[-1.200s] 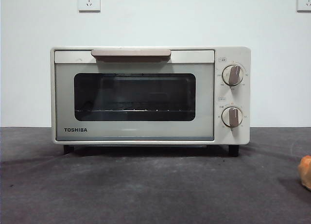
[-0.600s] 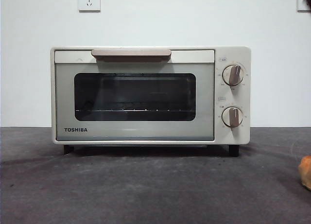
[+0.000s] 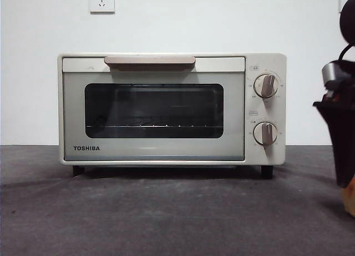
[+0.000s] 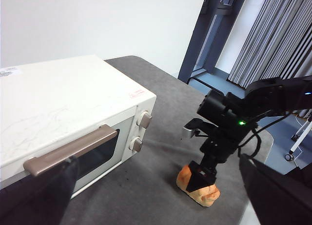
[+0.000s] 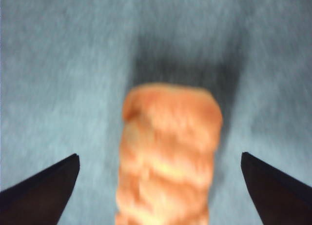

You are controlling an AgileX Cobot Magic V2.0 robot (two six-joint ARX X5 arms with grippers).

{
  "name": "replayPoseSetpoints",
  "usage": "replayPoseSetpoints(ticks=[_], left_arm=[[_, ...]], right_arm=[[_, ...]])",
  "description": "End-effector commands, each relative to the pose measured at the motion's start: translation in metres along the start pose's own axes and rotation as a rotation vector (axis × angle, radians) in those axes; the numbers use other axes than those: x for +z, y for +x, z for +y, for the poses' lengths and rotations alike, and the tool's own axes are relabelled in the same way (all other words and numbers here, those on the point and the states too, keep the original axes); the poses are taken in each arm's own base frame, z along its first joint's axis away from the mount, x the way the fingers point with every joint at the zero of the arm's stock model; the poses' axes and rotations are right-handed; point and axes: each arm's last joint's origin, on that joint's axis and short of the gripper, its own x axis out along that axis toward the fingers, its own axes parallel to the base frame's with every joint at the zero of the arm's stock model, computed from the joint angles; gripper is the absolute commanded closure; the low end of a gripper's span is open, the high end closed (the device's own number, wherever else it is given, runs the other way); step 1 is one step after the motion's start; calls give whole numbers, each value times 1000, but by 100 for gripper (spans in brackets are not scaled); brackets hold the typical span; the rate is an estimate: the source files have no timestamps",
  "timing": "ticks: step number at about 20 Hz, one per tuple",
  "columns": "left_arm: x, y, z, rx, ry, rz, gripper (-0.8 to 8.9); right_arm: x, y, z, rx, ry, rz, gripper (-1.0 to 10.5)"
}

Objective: The left arm flap open the oven, the right arm pick bread and place it into oven, the left arm flap close the oven

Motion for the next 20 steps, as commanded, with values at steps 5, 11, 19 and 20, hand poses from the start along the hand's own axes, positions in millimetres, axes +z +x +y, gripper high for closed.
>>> replayPoseSetpoints(ticks=[5, 11, 19, 20], left_arm=[[6, -1, -2, -6, 21, -20, 282], [6, -1, -2, -6, 13, -22, 297], [4, 8, 5, 1, -83, 27, 736], [2, 14, 10, 7, -113, 68, 797]], right_arm=[[4, 10, 0, -9, 9, 33, 570], [6, 22, -2, -22, 19, 82, 697], [-9, -14, 4, 93, 0, 13, 848], [-15, -26, 6, 138, -12, -18, 848]])
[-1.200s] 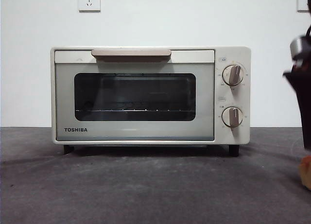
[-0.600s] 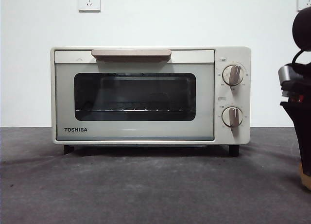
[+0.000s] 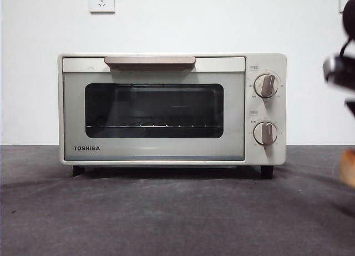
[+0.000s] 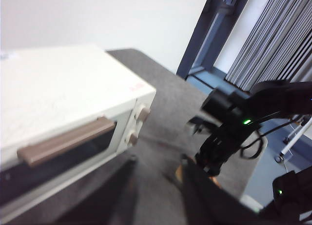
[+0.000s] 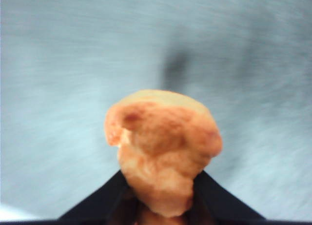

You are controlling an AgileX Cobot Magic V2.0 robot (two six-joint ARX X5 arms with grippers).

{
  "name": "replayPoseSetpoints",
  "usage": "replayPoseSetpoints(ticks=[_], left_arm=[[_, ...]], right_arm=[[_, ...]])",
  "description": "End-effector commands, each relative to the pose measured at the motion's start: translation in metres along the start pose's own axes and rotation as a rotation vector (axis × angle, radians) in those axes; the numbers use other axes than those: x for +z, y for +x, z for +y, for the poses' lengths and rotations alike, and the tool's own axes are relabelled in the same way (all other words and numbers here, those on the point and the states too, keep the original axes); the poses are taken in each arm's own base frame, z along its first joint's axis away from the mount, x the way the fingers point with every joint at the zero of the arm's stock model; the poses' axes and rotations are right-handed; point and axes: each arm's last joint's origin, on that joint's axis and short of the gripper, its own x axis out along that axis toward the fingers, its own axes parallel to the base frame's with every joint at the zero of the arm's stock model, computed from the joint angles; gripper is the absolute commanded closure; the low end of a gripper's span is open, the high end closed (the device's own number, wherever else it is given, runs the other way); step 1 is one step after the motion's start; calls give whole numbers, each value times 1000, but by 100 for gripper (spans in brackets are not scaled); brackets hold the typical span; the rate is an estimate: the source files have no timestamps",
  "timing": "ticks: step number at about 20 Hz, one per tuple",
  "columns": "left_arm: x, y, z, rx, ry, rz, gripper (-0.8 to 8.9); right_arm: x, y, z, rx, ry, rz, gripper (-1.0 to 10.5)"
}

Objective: The left arm flap open the oven, the right arm pick bread and place it into oven, the left arm flap close the oven

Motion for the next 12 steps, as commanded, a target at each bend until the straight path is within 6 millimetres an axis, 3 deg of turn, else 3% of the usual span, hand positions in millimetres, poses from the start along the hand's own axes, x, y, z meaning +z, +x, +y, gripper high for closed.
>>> replayPoseSetpoints(ticks=[1, 5, 8, 12], left_arm=[[3, 11, 7, 9, -54, 65, 803], [5, 45, 33, 76, -130, 217, 803], [12, 80, 54, 161, -77, 314, 803], [14, 128, 72, 151, 24, 415, 803]], right_arm=[[-10, -19, 6, 73, -23, -57, 848], [-41, -58, 13, 178, -88, -201, 848], [-65, -82, 14, 221, -144, -344, 848], [-91, -103, 14, 259, -208, -508, 848]])
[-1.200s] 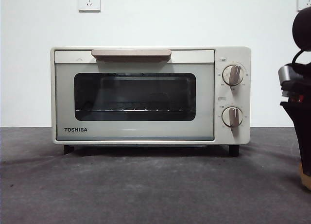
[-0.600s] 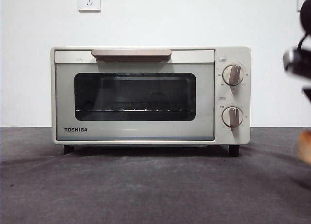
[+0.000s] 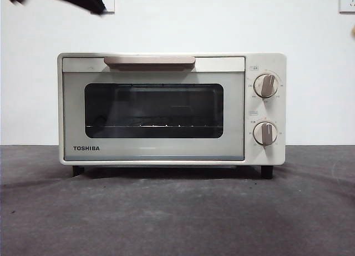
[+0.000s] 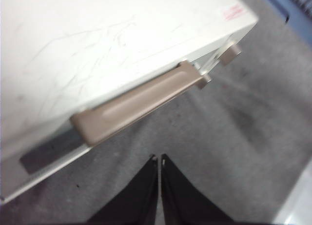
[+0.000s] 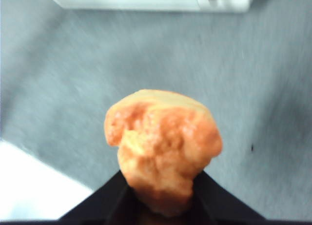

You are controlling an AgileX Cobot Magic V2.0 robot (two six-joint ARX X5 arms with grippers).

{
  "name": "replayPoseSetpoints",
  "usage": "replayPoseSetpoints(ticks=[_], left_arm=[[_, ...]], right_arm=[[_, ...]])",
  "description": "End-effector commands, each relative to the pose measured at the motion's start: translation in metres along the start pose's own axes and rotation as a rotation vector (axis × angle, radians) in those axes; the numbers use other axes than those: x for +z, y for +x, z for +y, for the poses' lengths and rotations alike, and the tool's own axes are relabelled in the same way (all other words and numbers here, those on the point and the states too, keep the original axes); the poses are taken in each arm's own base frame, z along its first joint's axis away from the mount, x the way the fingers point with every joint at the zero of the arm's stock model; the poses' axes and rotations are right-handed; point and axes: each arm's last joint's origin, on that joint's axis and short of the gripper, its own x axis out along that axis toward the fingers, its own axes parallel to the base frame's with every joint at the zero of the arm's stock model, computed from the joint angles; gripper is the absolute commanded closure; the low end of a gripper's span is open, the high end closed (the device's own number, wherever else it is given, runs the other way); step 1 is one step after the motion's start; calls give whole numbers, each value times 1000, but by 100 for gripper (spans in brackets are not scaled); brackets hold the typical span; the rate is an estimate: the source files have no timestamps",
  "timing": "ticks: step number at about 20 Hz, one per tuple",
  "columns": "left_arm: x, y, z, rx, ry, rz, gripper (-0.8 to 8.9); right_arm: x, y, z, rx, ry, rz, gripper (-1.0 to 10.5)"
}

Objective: The left arm flap open the oven, the right arm pick bread and place it into oven, the left arm flap close the oven

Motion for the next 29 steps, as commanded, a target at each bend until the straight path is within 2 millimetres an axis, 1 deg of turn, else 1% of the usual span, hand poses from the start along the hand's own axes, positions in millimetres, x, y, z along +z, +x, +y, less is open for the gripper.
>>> replayPoseSetpoints(ticks=[1, 3, 5, 10, 15, 19, 25, 29], left_arm=[[14, 22, 1, 2, 127, 28, 803], [22, 39, 3, 27, 150, 37, 803], [25, 50, 3, 17, 169, 15, 803], [29, 61, 0, 49, 200, -18, 803], [27, 75, 6, 66, 191, 16, 803], [24, 78, 6, 63, 182, 46, 803], [9, 78, 1, 45, 185, 186, 803], [1, 80, -1, 39, 178, 241, 803]], right_arm=[[-5, -12, 5, 23, -26, -67, 848], [-10, -20, 7, 35, -44, -119, 848], [-13, -25, 8, 36, -51, -153, 848], [-15, -27, 9, 41, -38, -166, 848], [-15, -27, 9, 41, -39, -166, 848], [-15, -27, 9, 40, -39, -166, 848], [-15, -27, 9, 34, -39, -168, 848], [-15, -27, 9, 33, -39, -168, 848]])
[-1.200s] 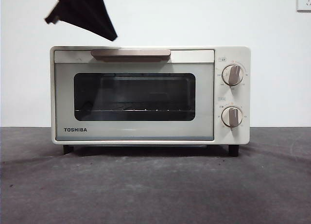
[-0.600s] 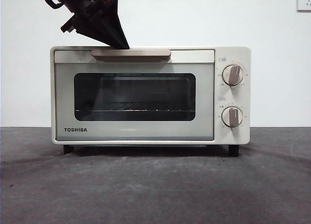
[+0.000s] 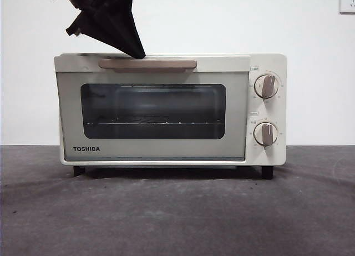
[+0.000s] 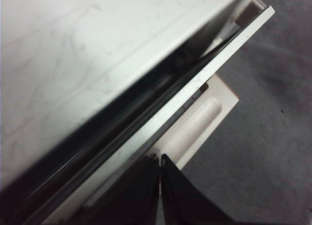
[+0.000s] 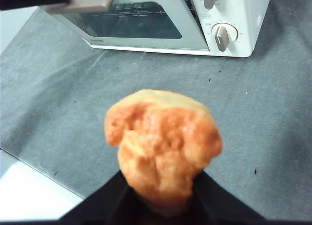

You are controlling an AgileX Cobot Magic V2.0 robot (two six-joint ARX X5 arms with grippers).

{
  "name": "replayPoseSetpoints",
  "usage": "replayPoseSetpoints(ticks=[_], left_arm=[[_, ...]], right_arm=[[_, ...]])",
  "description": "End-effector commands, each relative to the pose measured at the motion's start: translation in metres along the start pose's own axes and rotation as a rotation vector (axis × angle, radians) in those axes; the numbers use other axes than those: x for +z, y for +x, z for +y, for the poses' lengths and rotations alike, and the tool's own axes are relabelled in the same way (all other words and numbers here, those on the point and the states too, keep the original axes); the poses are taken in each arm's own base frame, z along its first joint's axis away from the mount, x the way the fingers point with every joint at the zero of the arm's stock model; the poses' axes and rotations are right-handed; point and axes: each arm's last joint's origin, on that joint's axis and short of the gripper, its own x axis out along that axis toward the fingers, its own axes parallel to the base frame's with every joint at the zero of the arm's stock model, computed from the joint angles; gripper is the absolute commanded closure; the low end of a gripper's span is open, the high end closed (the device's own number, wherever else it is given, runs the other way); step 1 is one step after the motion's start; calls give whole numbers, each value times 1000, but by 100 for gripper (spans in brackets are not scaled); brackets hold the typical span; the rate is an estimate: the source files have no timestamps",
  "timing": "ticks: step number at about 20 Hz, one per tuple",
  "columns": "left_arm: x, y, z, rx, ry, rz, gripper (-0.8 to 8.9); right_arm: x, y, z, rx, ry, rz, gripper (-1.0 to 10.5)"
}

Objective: The left arm flap open the oven, the right arm pick bread and place it into oven, the left arm flap close the oven

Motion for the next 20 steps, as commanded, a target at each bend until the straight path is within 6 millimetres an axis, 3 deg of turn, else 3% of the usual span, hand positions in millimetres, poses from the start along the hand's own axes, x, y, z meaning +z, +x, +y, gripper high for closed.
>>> replayPoseSetpoints(ticks=[1, 10, 20], left_arm=[[-12, 17, 2, 20, -8, 105, 803], [-53, 49, -17, 2, -12, 226, 803], [-86, 48, -29, 61, -67, 164, 803]], right_arm=[[2, -1, 1, 2, 6, -11, 848], [2, -1, 1, 2, 7, -11, 848], [2, -1, 0, -23, 5, -21, 848]])
